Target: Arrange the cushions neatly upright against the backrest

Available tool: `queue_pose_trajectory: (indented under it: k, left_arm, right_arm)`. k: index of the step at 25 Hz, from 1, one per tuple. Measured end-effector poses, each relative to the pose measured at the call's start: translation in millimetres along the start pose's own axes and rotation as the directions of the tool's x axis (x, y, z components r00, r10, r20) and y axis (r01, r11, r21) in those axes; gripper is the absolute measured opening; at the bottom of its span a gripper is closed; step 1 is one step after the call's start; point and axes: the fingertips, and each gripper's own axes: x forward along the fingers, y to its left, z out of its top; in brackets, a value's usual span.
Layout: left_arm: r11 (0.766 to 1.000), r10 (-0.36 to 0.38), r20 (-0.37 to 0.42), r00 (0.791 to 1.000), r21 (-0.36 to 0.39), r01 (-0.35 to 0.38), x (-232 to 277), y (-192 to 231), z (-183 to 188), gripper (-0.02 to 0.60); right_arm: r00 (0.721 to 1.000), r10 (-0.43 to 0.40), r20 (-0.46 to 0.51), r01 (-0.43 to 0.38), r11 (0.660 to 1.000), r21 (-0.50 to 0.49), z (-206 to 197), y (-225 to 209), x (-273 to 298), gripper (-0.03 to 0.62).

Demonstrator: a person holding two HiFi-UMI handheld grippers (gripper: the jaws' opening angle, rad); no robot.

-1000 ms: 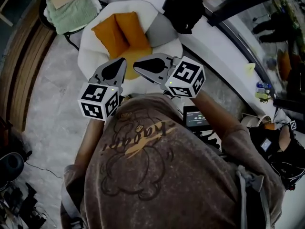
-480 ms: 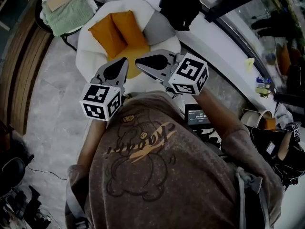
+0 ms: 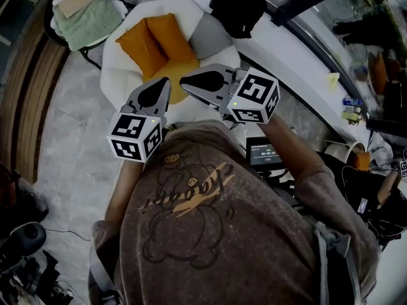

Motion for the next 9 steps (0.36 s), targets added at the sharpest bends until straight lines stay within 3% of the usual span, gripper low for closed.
queue_pose_trajectory:
  k: [9]
  left_arm:
    - [1.0,-0.012,-0.005,1.0,-0.004,0.012,7.1,-4.2,-0.5,0.005]
  right_arm:
    - [1.0,-0.009,-0.005,0.009,1.0,0.018,-3.1,-8.1,-8.8,0.025]
